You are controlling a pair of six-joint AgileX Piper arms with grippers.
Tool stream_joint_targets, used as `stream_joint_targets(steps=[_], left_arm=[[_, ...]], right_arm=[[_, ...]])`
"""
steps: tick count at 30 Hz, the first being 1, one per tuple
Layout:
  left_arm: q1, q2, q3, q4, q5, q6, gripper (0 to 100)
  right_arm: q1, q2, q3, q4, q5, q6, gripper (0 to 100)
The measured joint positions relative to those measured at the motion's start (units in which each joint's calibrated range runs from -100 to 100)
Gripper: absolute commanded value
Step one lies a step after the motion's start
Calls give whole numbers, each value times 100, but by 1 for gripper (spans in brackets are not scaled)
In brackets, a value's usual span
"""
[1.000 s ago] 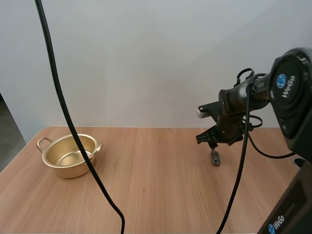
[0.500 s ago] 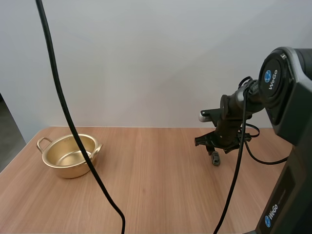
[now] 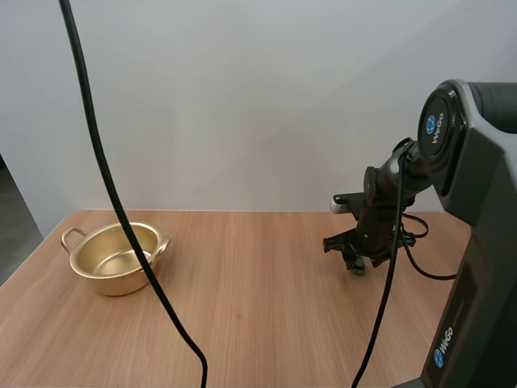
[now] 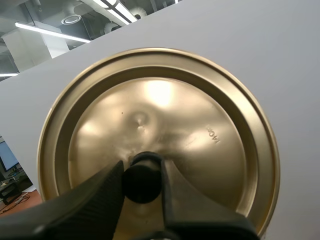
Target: Open the pot, put the car inside, and close it
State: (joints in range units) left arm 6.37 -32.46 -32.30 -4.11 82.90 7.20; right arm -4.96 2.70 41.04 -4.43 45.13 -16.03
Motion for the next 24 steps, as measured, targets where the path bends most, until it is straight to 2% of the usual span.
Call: stream_joint_targets(steps=[4,5,12,14,21,24], left_arm=[[0,0,0,0,-16,8,0],[0,0,0,0,-16,8,0],[0,0,0,0,-16,30,0],[0,0,0,0,-16,30,0],[0,0,0,0,-16,69,0],[0,0,0,0,-16,69,0]], right_arm=[[-128,127,0,125,-36,0,31],[-130,175,0,125,-36,0,27],[-130,241,-10,114,-66,0,20],[-130,282,-10,114,-182,-128,1],[-130,20,-181,443,-541,-614,0],[-113,-277,-422,817,-534,-872,0]])
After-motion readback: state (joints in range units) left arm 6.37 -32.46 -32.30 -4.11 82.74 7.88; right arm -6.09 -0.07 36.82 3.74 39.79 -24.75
